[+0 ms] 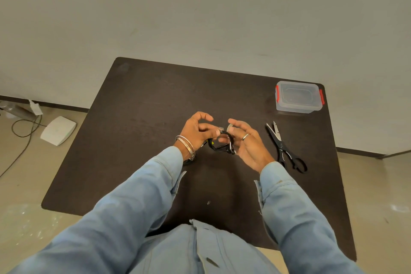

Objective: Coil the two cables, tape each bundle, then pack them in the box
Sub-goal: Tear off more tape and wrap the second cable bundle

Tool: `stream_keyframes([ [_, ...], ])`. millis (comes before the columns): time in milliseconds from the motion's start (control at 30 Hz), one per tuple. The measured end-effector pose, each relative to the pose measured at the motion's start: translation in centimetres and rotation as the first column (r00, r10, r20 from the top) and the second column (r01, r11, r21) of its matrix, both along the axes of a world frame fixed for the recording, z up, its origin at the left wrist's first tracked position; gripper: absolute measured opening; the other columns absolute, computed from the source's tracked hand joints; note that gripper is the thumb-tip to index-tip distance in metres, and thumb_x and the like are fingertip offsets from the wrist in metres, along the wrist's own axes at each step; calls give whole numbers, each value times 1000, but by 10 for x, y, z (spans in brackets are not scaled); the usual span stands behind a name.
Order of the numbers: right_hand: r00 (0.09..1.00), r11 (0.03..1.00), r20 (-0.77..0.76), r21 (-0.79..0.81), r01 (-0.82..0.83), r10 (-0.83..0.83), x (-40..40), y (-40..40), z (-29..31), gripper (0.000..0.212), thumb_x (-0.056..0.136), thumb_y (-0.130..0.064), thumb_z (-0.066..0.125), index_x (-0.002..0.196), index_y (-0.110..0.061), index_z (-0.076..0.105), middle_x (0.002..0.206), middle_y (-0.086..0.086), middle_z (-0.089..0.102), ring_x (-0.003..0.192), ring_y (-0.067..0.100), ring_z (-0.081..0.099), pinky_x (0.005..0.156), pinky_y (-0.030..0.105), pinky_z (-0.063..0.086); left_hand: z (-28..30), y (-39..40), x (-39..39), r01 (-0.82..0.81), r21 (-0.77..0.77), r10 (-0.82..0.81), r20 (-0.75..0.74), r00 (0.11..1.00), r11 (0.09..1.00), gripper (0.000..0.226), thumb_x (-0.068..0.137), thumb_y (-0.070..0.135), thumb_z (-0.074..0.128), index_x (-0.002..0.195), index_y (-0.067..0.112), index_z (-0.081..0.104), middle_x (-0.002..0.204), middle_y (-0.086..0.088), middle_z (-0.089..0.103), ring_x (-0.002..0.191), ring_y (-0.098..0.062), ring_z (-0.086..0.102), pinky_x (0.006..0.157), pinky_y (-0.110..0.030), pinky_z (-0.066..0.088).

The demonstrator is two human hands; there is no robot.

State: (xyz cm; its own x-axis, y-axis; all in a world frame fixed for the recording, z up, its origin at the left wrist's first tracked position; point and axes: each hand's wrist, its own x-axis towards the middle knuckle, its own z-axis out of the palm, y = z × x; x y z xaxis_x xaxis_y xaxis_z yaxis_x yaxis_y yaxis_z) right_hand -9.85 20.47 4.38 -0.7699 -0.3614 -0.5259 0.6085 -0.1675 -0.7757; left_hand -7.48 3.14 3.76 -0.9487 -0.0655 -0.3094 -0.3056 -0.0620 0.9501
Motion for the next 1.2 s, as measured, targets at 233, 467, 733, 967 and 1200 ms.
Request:
stream_keyframes([
  [233, 988, 978, -150, 210, -1, 34, -5, -7, 11, 33, 84, -13, 71, 115, -9, 63, 95, 11, 73, 78, 15, 71, 58, 23, 52, -7, 0, -1, 68, -49, -67, 21, 998, 996, 39, 76, -4, 71, 95, 21, 49, 76, -5, 74, 71, -23, 67, 76, -40, 52],
  [467, 975, 974, -208, 224, -30, 78, -12, -10, 11, 33, 78, 5, 70, 108, -10, 66, 84, 9, 69, 75, 15, 68, 66, 26, 55, -7, -2, -1, 88, -93, -86, 25, 996, 992, 40, 76, 0, 73, 97, 24, 49, 82, -9, 74, 79, -24, 69, 83, -42, 54],
  [733, 914, 958, -382, 286, -22, 135, -13, -10, 4, 49, 73, 11, 72, 116, -11, 64, 90, 8, 69, 85, 18, 66, 84, 29, 56, -3, -1, -3, 115, -96, -110, 51, 993, 989, 36, 78, -3, 70, 103, 17, 53, 76, -6, 71, 61, -11, 65, 71, -30, 53],
  [967, 876, 915, -417, 397, -64, 242, -15, -8, 5, 45, 74, 11, 71, 115, -6, 64, 89, 9, 71, 78, 15, 66, 78, 24, 55, -4, -2, 0, 60, -83, -53, 83, 995, 995, 35, 82, -1, 66, 115, 8, 56, 70, -10, 69, 55, -14, 62, 65, -27, 55],
  [1200, 830, 852, -509, 518, 84, 227, -6, -21, 0, 35, 73, 3, 77, 104, -9, 68, 81, 2, 74, 78, 8, 70, 78, 17, 53, -4, 3, 1, -166, -72, 176, 174, 969, 983, 30, 79, 0, 71, 107, 4, 61, 72, -16, 68, 55, -22, 62, 67, -34, 59],
])
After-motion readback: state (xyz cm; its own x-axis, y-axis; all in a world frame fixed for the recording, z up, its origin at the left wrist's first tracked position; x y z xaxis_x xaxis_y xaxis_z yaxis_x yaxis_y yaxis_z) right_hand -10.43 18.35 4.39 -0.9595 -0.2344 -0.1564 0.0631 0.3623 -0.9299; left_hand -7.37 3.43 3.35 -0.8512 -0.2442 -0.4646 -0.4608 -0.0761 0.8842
